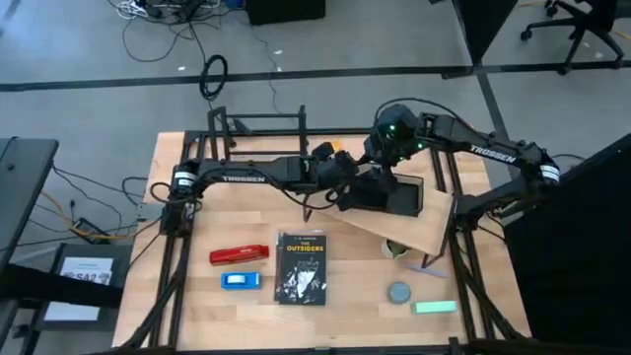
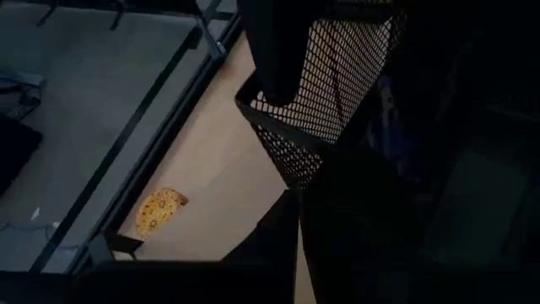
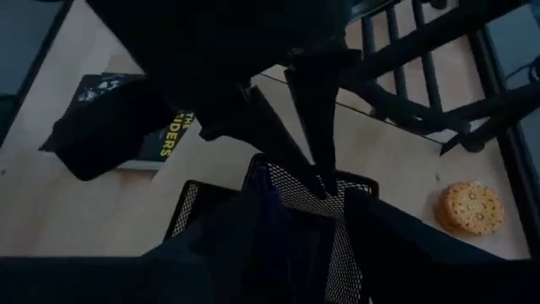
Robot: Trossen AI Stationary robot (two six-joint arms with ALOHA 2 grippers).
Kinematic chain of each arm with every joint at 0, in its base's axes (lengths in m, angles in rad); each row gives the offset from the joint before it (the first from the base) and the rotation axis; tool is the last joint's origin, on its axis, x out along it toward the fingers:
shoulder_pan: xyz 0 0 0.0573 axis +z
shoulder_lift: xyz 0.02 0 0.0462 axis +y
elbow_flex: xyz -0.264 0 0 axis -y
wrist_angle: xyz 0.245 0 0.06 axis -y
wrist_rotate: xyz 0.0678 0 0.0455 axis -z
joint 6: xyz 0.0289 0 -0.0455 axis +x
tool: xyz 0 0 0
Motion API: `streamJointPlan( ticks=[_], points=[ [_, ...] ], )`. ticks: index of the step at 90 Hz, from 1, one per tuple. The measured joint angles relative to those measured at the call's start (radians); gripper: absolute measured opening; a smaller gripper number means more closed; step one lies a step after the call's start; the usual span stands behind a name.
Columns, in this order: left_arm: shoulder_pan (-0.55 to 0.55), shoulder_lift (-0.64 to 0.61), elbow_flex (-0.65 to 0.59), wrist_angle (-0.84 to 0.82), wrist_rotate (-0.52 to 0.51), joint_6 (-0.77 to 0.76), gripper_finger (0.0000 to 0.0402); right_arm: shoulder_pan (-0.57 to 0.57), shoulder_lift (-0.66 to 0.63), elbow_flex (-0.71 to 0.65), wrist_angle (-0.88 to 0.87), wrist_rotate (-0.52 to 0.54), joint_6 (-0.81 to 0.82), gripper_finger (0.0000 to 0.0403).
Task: Stock shelves
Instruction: Adjust the shelf, pen holder and book shelf
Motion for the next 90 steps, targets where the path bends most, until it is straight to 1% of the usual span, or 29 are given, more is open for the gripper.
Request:
streamJointPlan(
  ticks=[19,30,38,60,74,90],
  points=[
    [0.000,0.000,0.000,0.010,-0.022,0.001,0.0000,-0.024,0.004,-0.003,0.007,-0.016,-0.026,0.0159],
    [-0.004,0.001,0.016,0.012,-0.035,0.052,0.0000,-0.036,0.005,-0.003,-0.002,-0.022,-0.027,0.0152],
    [-0.010,0.001,0.029,0.030,-0.046,0.100,0.0000,-0.045,0.007,-0.003,-0.023,-0.046,-0.051,0.0143],
    [-0.010,0.001,0.034,0.069,-0.049,0.123,0.0000,-0.047,0.030,-0.001,-0.034,-0.076,-0.069,0.0125],
    [-0.007,0.001,0.032,0.072,-0.046,0.103,0.0000,-0.047,0.037,0.000,-0.033,-0.077,-0.062,0.0129],
    [-0.015,-0.001,0.084,0.013,-0.059,0.124,0.0000,-0.068,0.037,0.000,-0.036,-0.080,-0.022,0.0147]
  ],
)
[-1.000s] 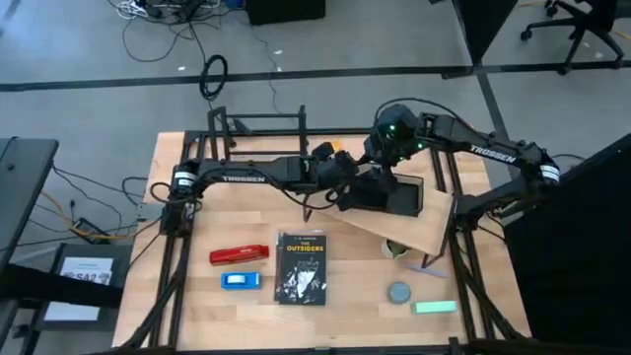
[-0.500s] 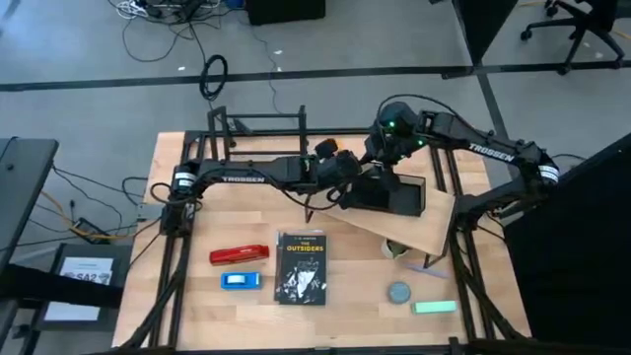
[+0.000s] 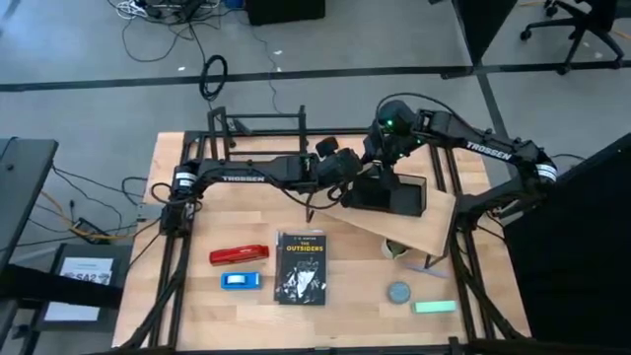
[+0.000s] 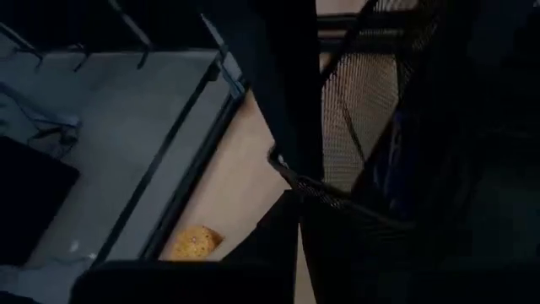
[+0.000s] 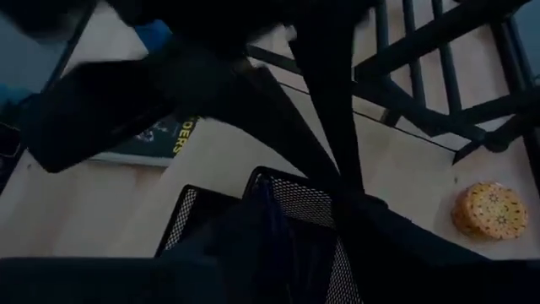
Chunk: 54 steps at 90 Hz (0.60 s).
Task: Stock shelves
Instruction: Adjust the shelf, pen holder and book shelf
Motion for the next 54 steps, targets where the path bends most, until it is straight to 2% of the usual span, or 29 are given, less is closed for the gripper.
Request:
streamJointPlan(
  ticks=[16,33,43,54],
  points=[
    [-0.013,-0.012,0.024,-0.082,0.147,0.005,0.0000,-0.032,-0.014,0.001,-0.018,-0.015,0.043,0.0137],
    [-0.023,-0.007,-0.071,-0.052,0.248,0.053,0.0005,-0.026,-0.038,-0.005,-0.039,-0.005,0.067,0.0119],
    [-0.019,-0.008,-0.104,-0.013,0.303,0.055,0.0031,-0.025,-0.045,-0.006,-0.049,-0.004,0.075,0.0128],
    [-0.026,-0.008,-0.121,-0.046,0.316,0.055,0.0081,-0.021,-0.048,-0.006,-0.057,0.004,0.075,0.0147]
  ],
)
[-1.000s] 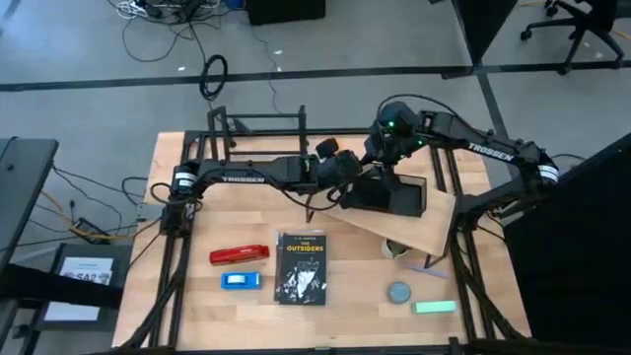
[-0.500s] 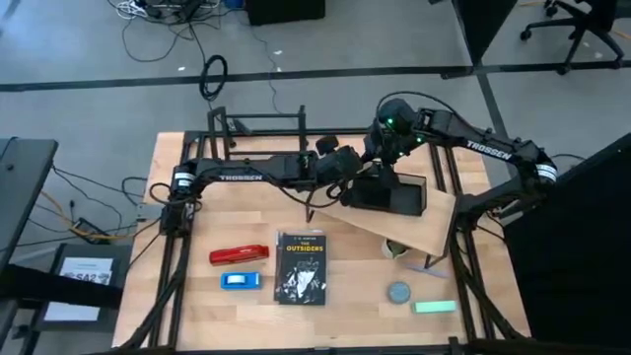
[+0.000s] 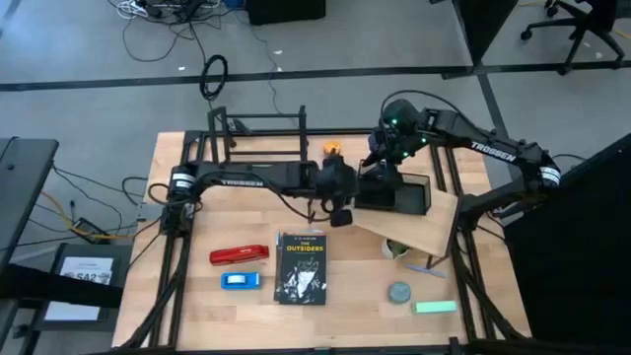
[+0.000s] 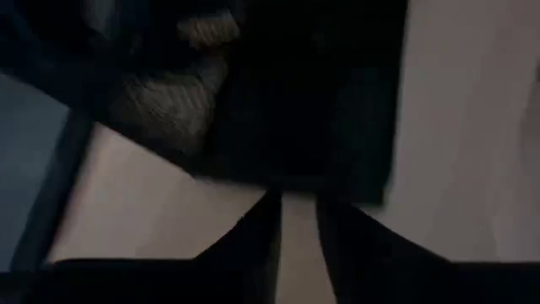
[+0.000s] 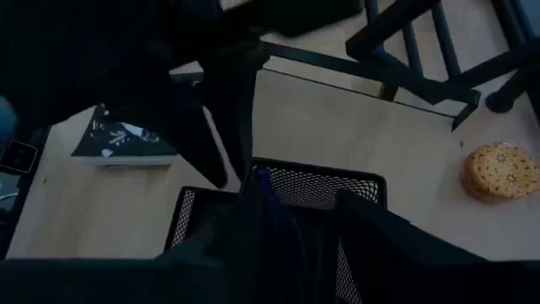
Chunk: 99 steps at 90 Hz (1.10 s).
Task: Stock shelves
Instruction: Adjust the shelf, pen holder and book shelf
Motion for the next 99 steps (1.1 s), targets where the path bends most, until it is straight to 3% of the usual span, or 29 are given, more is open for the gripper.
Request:
streamJointPlan(
  ticks=[9,21,42,53,77,99],
  points=[
    [-0.014,0.002,0.002,0.000,0.041,0.030,0.0126,0.003,-0.003,0.000,0.000,0.001,0.000,0.0151],
    [-0.058,0.000,0.006,0.012,0.016,0.113,0.0163,0.012,-0.003,0.000,0.000,0.004,0.001,0.0137],
    [-0.136,0.001,-0.005,0.091,-0.148,0.234,0.0165,0.045,-0.003,0.000,0.004,0.013,0.009,0.0127],
    [-0.137,0.001,-0.047,0.203,-0.167,0.254,0.0159,0.063,-0.004,-0.001,0.015,0.022,0.019,0.0136],
    [-0.086,0.039,-0.065,0.199,-0.088,0.178,0.0118,0.079,-0.004,-0.001,0.018,0.025,0.052,0.0129],
    [-0.089,0.037,-0.016,0.117,-0.109,0.184,0.0009,0.085,-0.020,-0.002,0.025,0.064,0.054,0.0140]
  ],
)
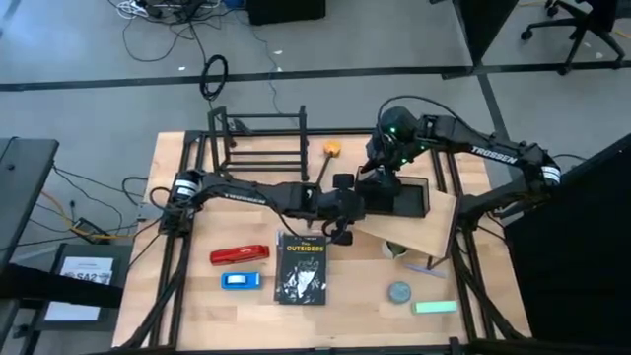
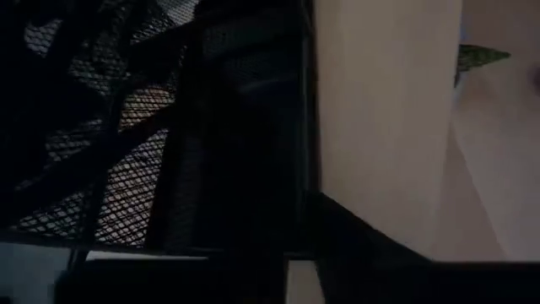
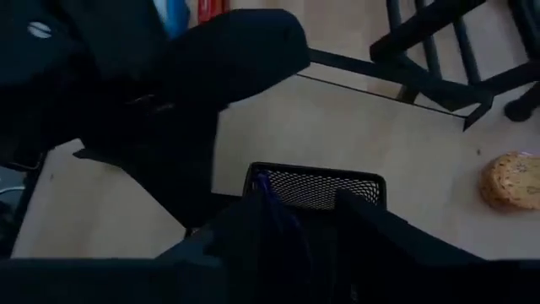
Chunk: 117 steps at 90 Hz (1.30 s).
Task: Stock shelves
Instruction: Adjust the shelf, pen holder and book shelf
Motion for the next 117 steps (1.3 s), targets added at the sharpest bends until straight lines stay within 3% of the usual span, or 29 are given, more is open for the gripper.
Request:
streamJointPlan(
  ticks=[19,40,58,68,84,96,117],
  points=[
    [-0.011,0.010,0.110,-0.148,-0.093,0.111,0.0001,0.016,-0.072,-0.004,-0.009,0.107,0.001,0.0148],
    [-0.021,0.008,0.233,-0.247,-0.123,0.165,0.0000,0.015,-0.103,-0.003,-0.076,0.168,0.001,0.0133],
    [-0.035,-0.001,0.303,-0.253,-0.197,0.235,0.0001,0.016,-0.092,-0.003,-0.078,0.116,-0.005,0.0142],
    [-0.037,0.001,0.327,-0.270,-0.182,0.235,0.0001,0.015,-0.092,-0.002,-0.074,0.079,-0.001,0.0165],
    [-0.040,0.007,0.329,-0.285,-0.131,0.203,0.0001,0.019,-0.085,0.000,-0.063,0.113,0.024,0.0188],
    [-0.045,0.039,0.329,-0.292,-0.058,0.159,0.0001,0.034,-0.064,0.002,-0.048,0.123,0.044,0.0176],
    [-0.045,0.130,0.329,-0.304,-0.052,0.101,0.0000,0.079,-0.049,0.002,0.000,0.213,0.080,0.0143]
  ],
)
